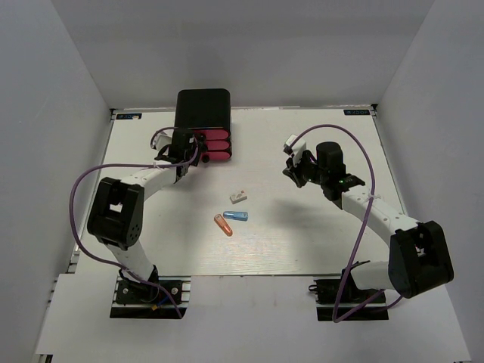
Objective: Sort the stationery into containers
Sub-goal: Close the drawer in the storage box, then open the drawer in the storage box.
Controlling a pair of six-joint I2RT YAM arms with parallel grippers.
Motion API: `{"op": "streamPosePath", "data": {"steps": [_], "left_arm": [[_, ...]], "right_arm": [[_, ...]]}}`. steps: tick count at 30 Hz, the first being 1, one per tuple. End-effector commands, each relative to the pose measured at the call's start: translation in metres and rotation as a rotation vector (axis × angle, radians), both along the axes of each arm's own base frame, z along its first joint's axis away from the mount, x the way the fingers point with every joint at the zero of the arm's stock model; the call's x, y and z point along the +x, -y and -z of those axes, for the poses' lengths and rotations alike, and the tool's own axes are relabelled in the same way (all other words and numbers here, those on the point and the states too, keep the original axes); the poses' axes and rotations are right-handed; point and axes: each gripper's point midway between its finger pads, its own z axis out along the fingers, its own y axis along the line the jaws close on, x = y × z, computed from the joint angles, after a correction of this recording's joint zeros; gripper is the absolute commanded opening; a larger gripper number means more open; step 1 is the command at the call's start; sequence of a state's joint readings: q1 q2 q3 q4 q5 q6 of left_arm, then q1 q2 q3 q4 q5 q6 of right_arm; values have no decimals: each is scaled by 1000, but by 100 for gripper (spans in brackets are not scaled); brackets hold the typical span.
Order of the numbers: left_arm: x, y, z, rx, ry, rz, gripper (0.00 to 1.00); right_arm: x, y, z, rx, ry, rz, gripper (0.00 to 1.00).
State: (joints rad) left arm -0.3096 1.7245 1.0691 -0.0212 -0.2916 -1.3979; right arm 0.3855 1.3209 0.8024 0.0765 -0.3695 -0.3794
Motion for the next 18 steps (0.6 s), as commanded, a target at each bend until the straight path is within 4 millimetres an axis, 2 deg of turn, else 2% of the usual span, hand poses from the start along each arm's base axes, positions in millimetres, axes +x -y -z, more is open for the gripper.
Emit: {"op": "streamPosePath", "data": {"steps": [1, 4, 6, 9, 11, 12, 15, 18], "left_arm": [[14, 1, -27, -28, 69, -10, 54], [10, 2, -20, -27, 50, -2, 45], [7, 3, -25, -35, 57, 6, 36], [-9, 2, -5, -33, 2, 25, 26], [-15, 2, -5, -30, 4, 38, 22], [-19, 1, 3, -13, -8, 48, 22], [-25, 0, 9, 5, -7, 72, 22], [-26, 4, 5, 6, 13, 105, 33]], "right_arm": [[-1, 1, -9, 11, 32, -10, 0], [-1, 3, -8, 8, 31, -8, 0], [-2, 3, -9, 6, 34, -12, 0], [-2, 4, -8, 5, 33, -7, 0], [-2, 2, -6, 4, 31, -15, 0], [-2, 3, -6, 4, 31, -11, 0], [-3, 3, -5, 2, 30, -16, 0], [-2, 3, -5, 0, 34, -18, 0]]}}
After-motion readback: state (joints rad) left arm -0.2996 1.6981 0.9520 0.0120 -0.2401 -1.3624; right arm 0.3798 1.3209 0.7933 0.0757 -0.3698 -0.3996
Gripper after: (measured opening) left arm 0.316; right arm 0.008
